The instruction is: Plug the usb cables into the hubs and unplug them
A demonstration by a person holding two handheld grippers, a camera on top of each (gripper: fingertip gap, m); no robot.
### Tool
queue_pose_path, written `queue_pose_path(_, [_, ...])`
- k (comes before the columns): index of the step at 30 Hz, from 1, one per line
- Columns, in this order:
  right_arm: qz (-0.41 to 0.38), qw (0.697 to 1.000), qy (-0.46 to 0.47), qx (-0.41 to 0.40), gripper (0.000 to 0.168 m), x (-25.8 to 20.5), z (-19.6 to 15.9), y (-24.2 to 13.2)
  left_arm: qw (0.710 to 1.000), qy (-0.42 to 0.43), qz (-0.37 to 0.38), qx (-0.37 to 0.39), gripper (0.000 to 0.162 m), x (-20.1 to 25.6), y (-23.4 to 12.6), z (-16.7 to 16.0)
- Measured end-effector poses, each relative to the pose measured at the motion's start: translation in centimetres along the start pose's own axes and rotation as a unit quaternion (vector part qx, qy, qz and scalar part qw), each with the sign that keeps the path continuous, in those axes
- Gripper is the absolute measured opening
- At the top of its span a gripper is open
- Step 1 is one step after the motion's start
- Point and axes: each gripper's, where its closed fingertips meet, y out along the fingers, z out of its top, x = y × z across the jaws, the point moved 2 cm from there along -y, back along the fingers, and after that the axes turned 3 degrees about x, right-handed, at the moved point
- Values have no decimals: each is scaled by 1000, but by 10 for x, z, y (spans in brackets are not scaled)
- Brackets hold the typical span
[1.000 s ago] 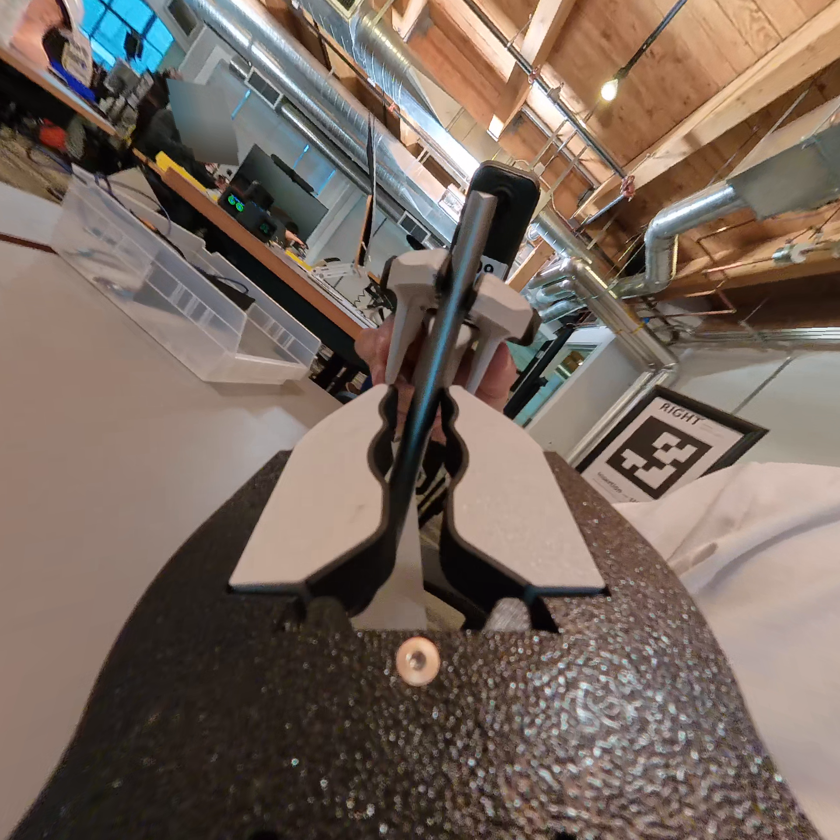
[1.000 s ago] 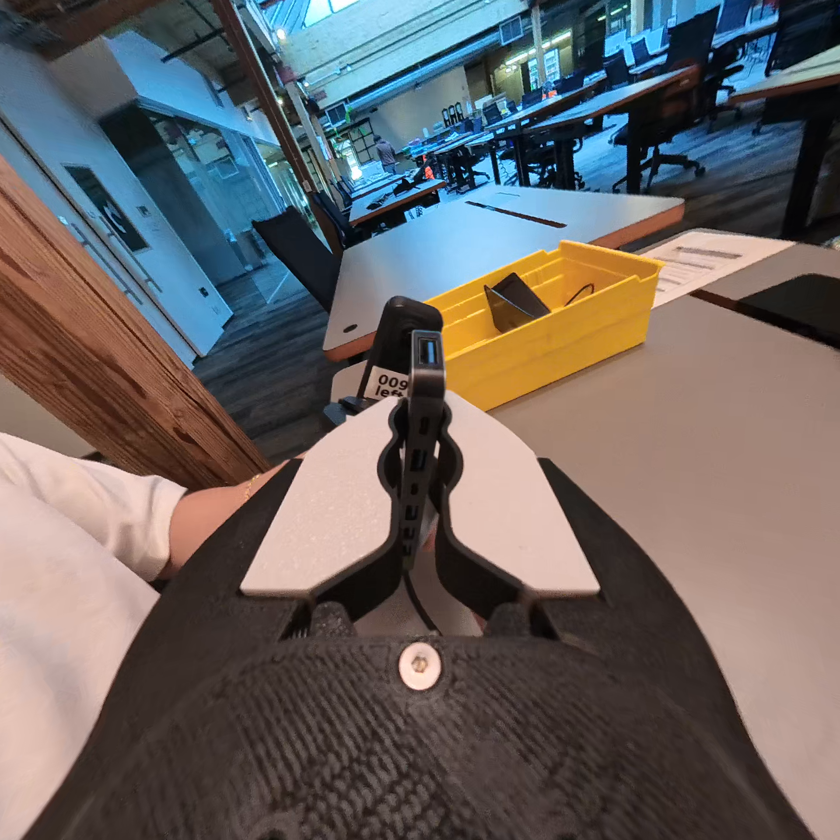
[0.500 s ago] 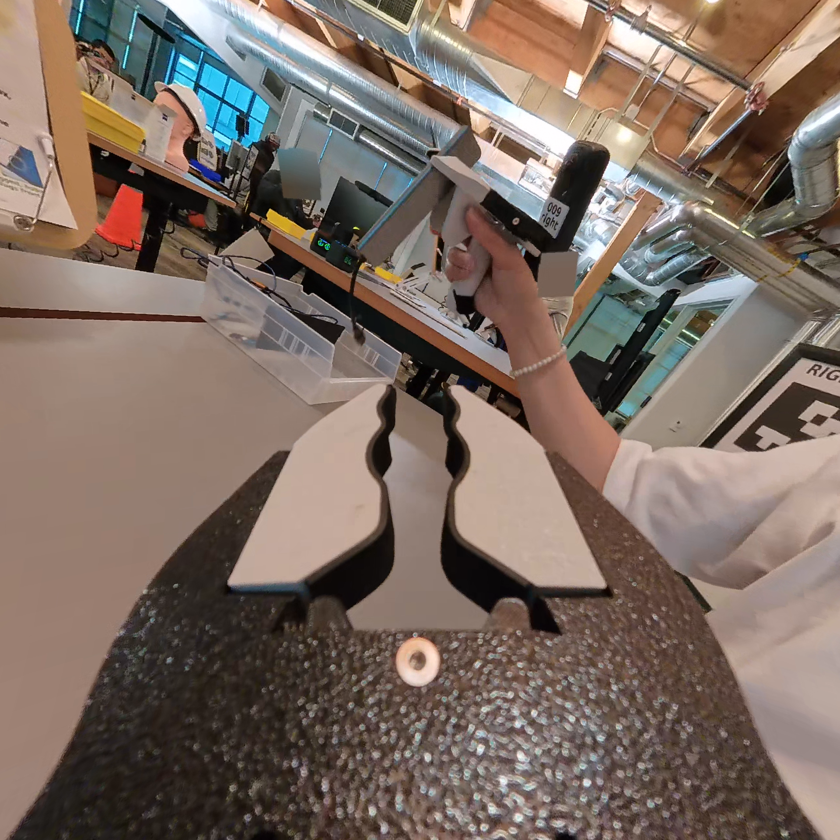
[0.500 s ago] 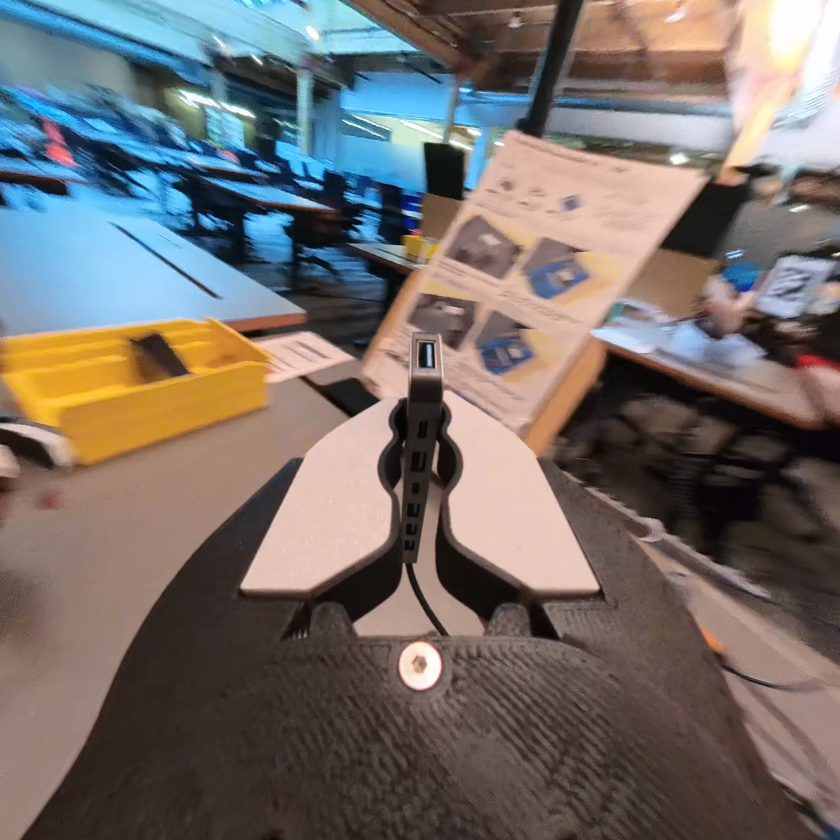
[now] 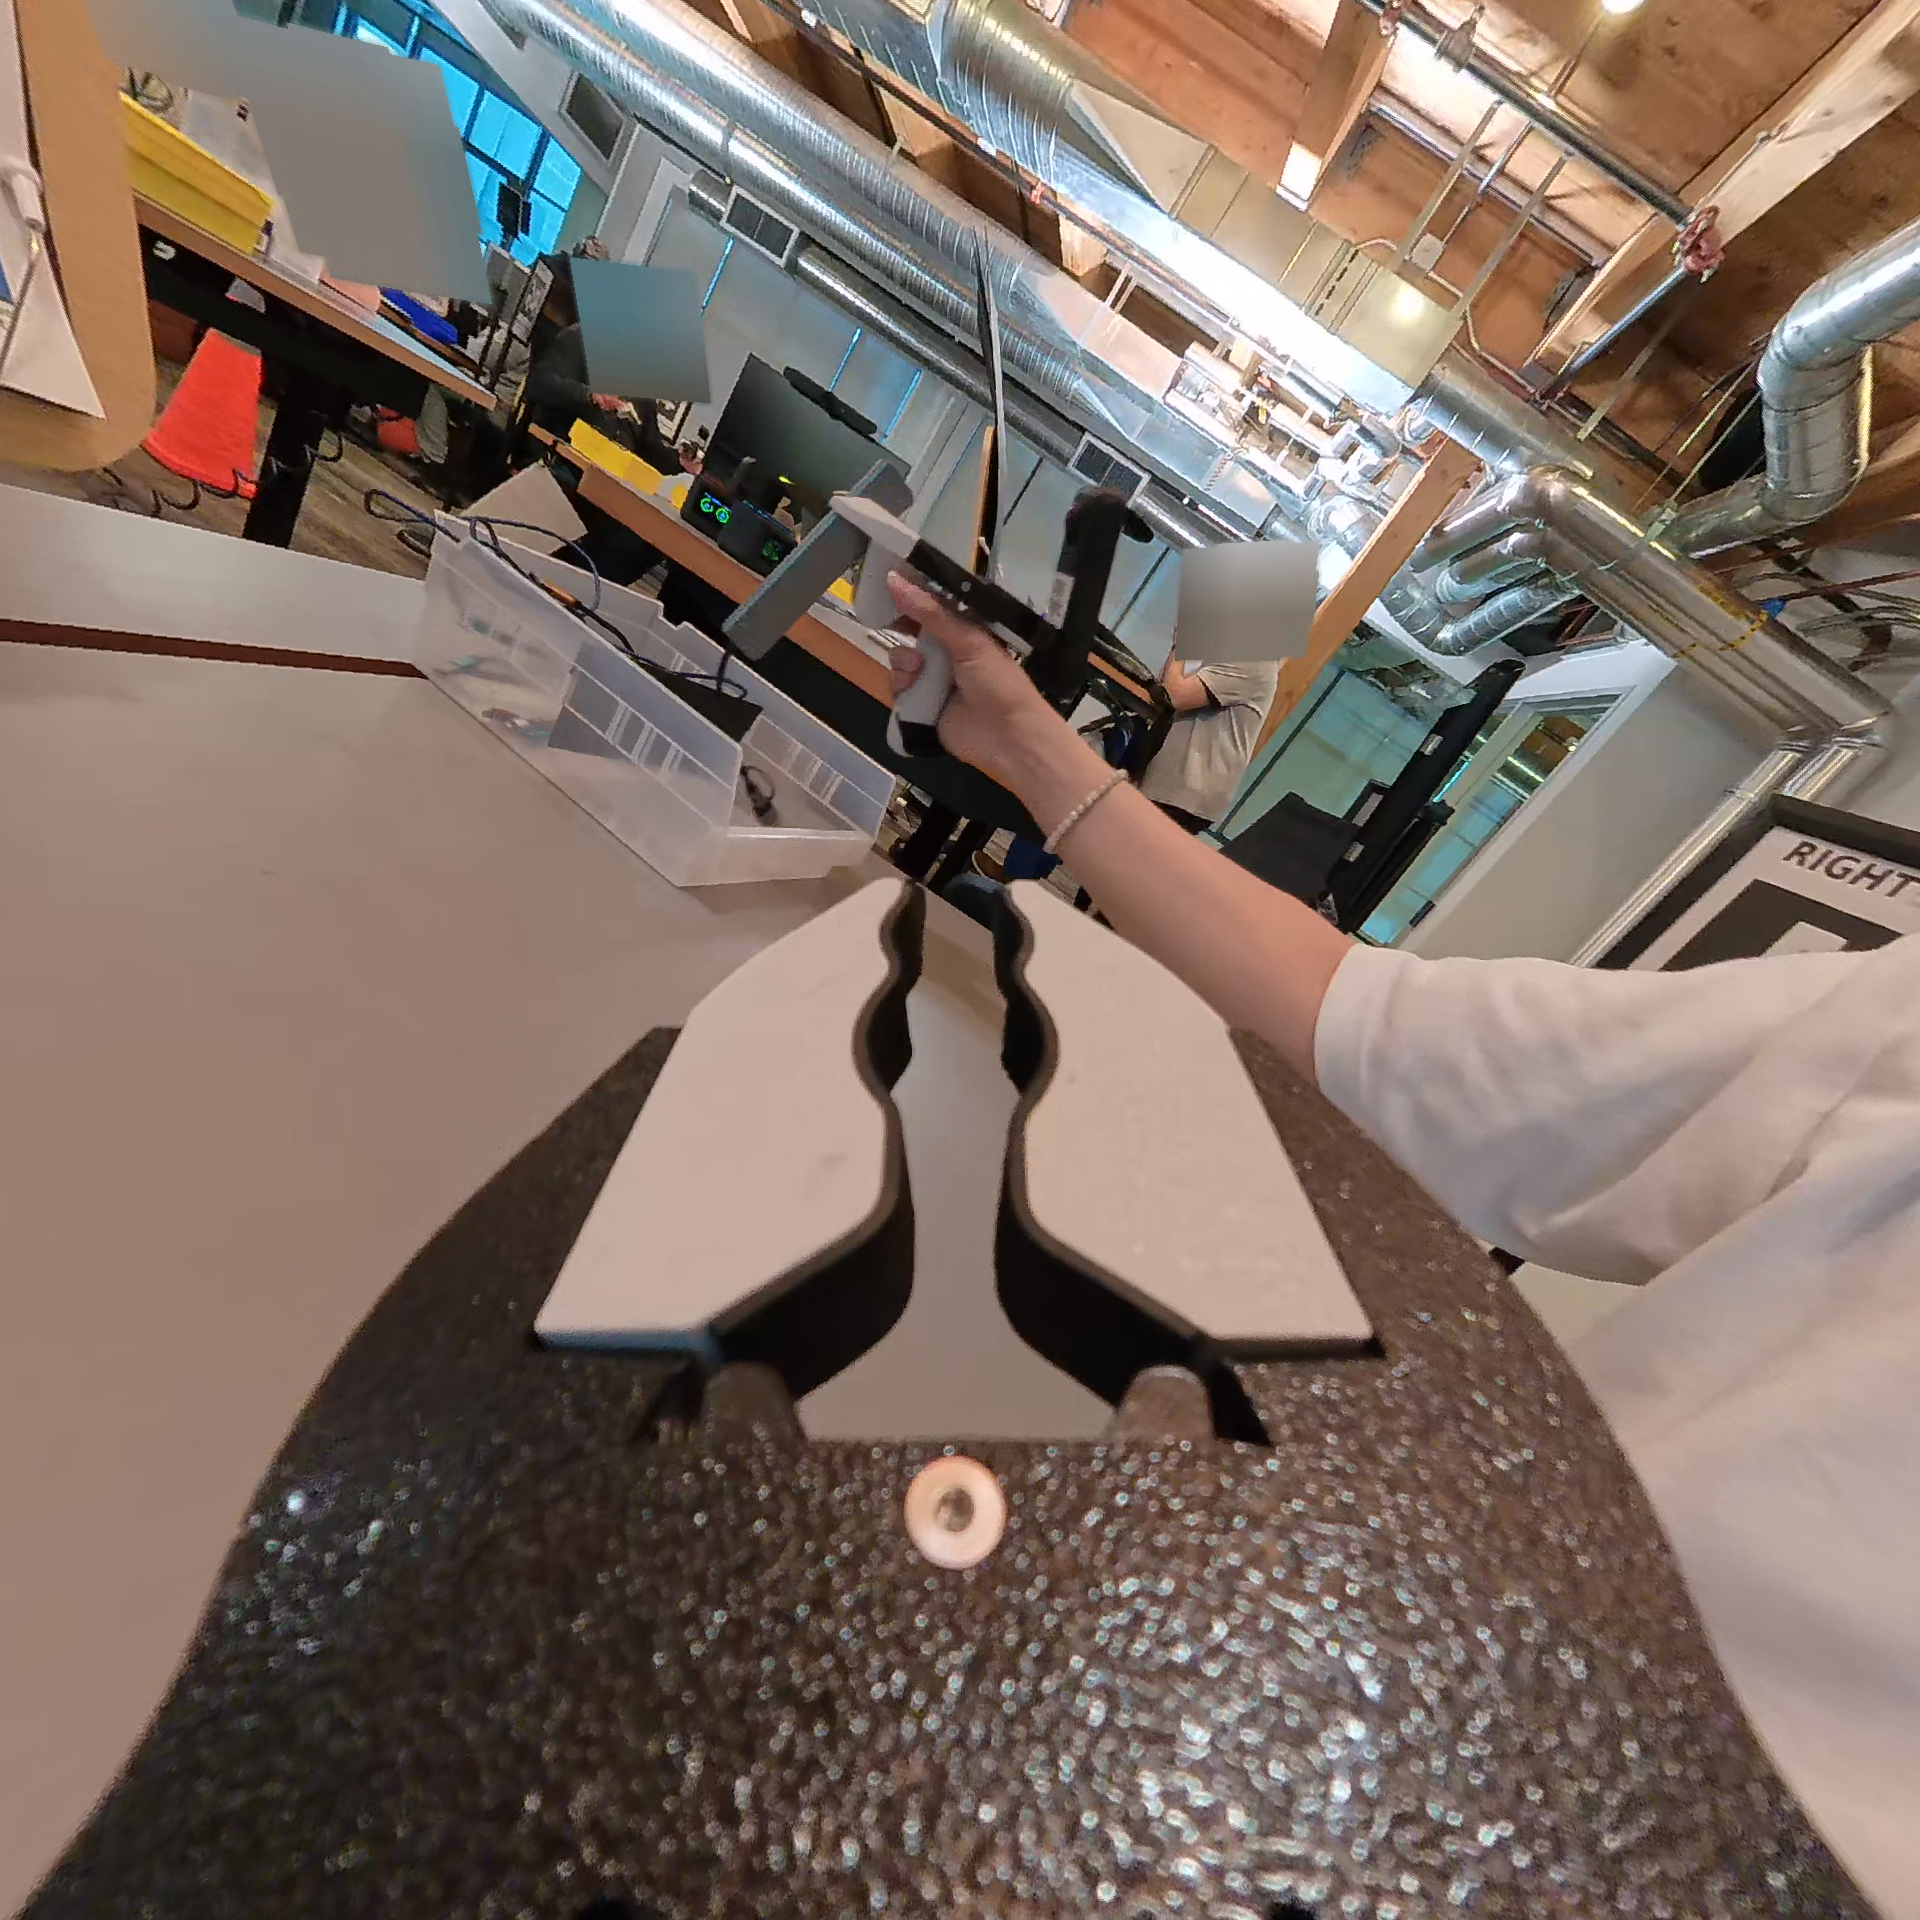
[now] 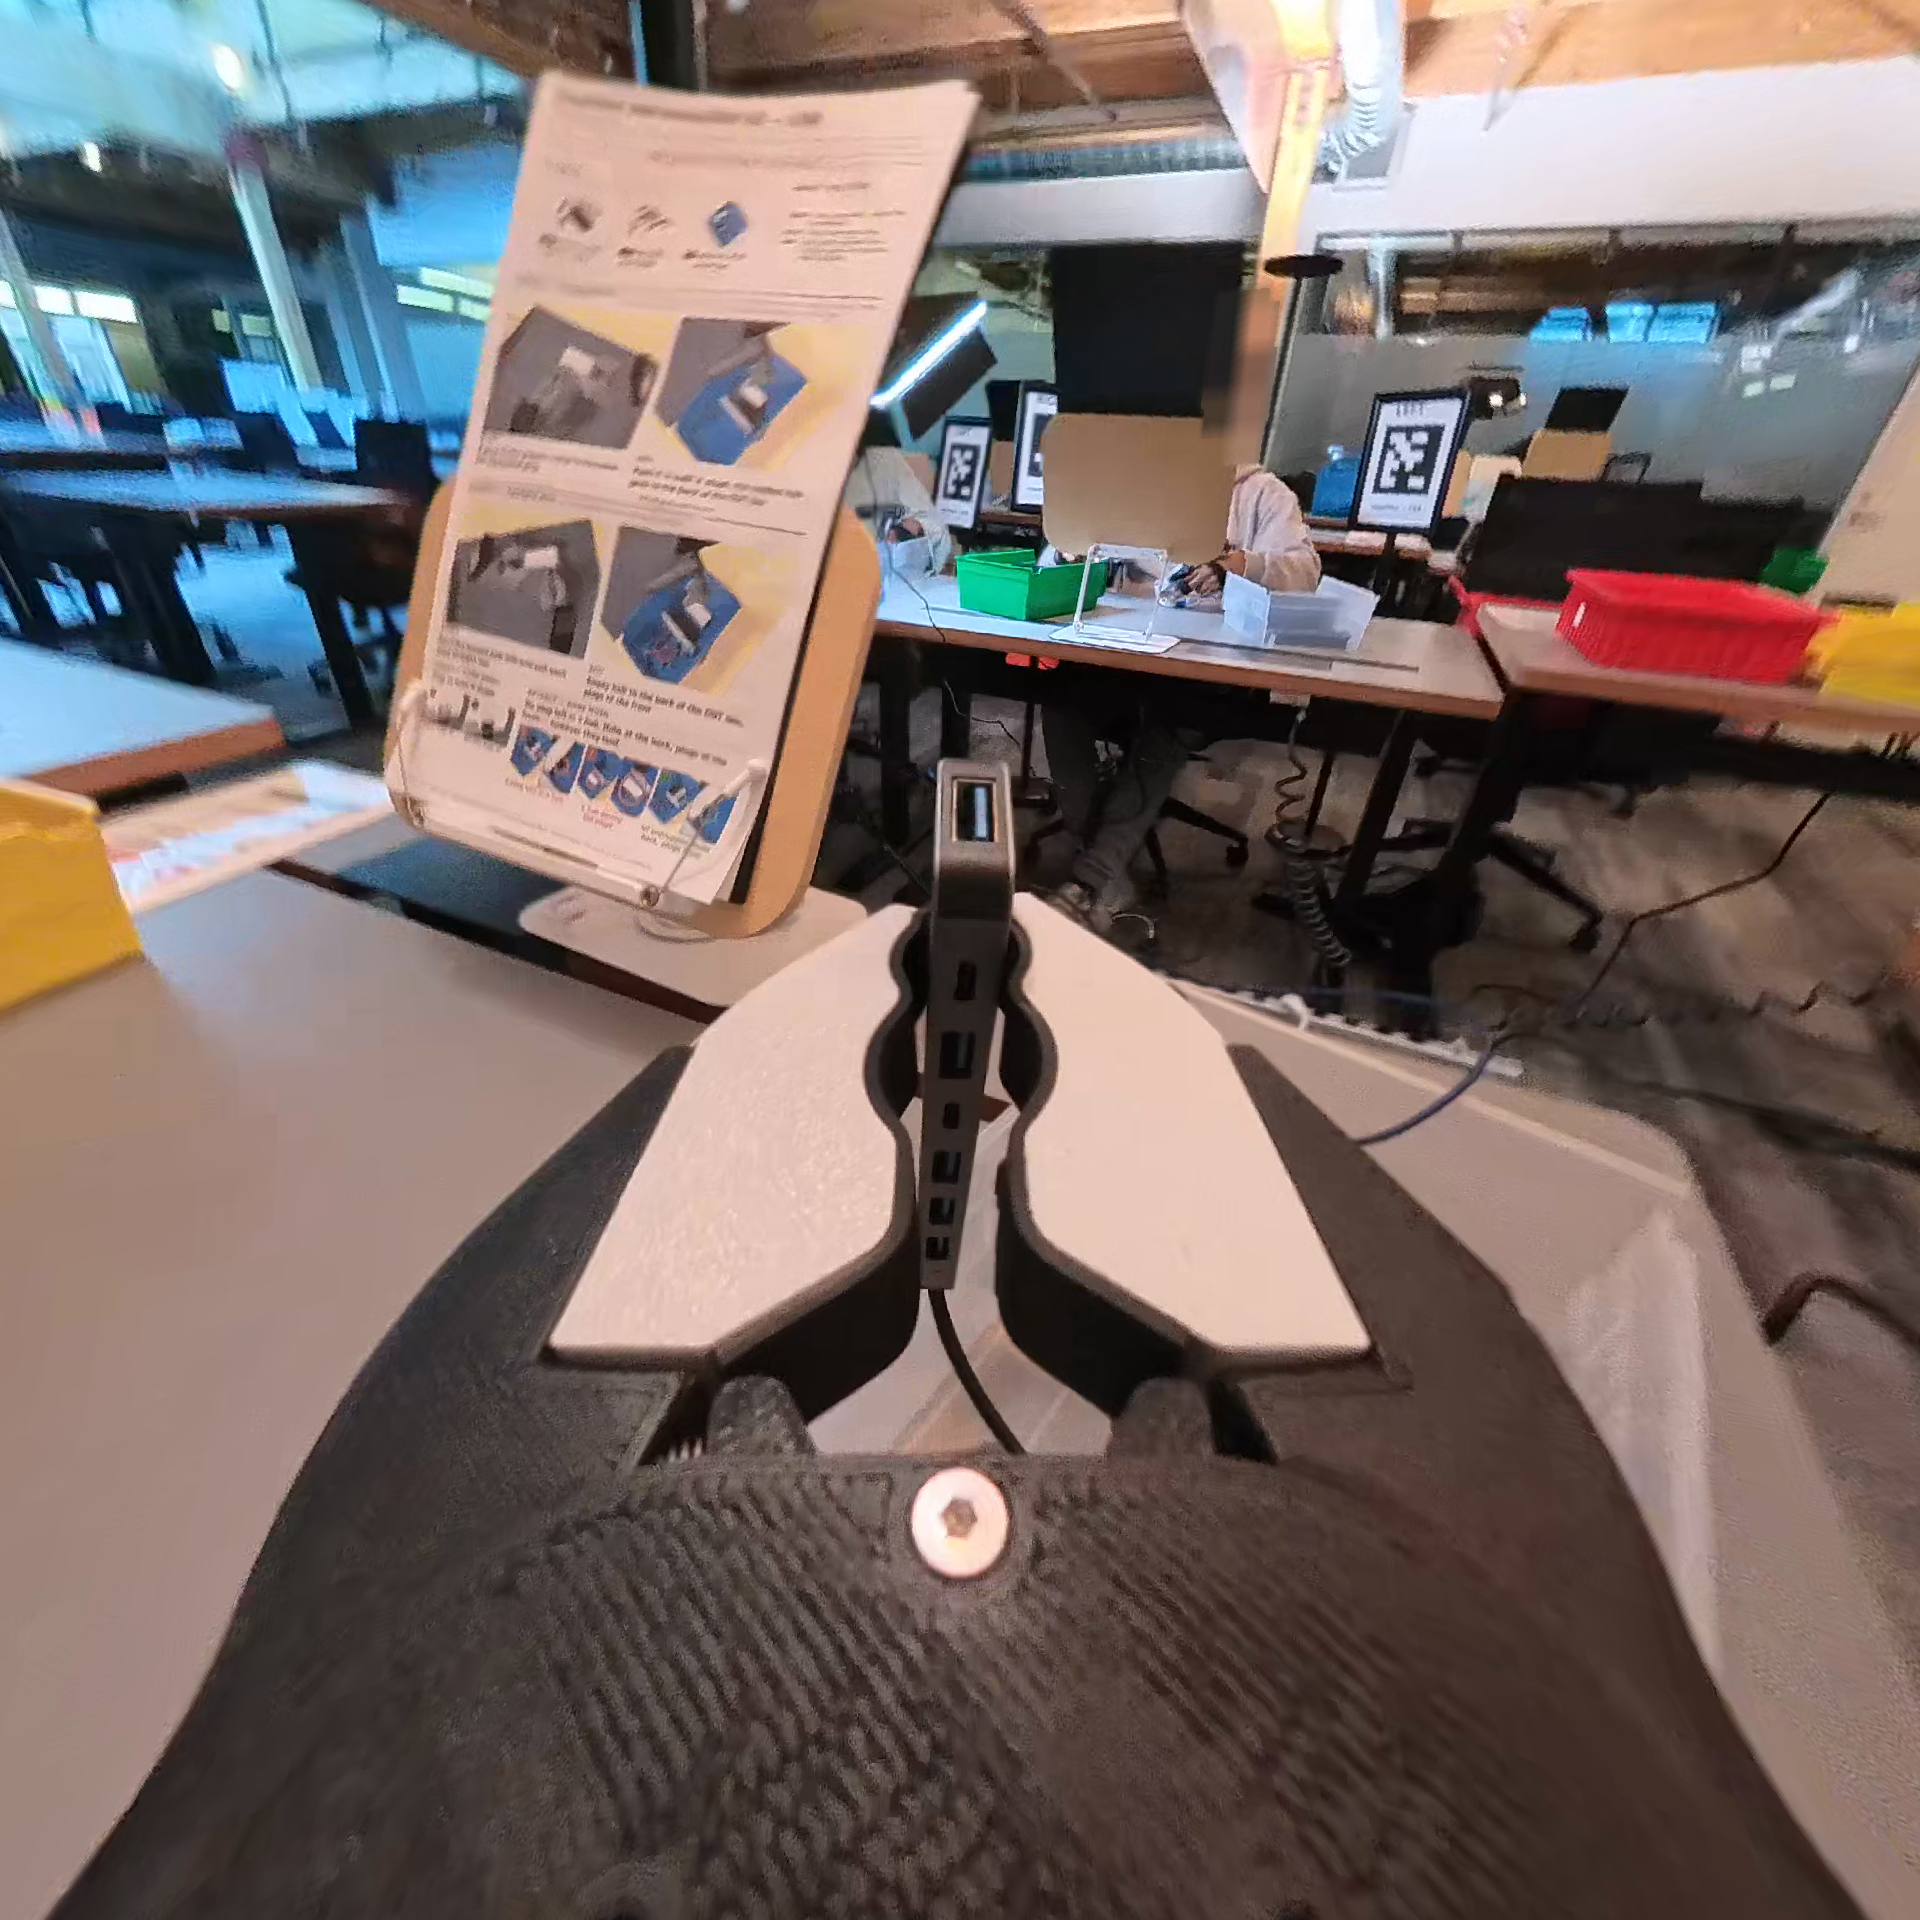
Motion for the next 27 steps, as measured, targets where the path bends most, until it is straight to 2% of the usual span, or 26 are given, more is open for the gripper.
queue_pose_path(6, [-72,983,169,-10,11,40,-46,10,1000,-10,-3,-17,11,-2,5,-9])
queue_pose_path(11, [-123,959,244,-71,11,63,-92,16,1000,-16,-2,-26,10,-6,7,-15])
queue_pose_path(16, [-175,940,258,-138,12,81,-131,13,999,-31,2,-24,10,-13,5,-17])
queue_pose_path(21, [-186,932,287,-122,12,92,-138,9,999,-35,3,-26,9,-16,5,-19])
queue_pose_path(27, [-216,936,214,-177,22,101,-142,-4,999,-35,3,-27,9,-15,5,-19])
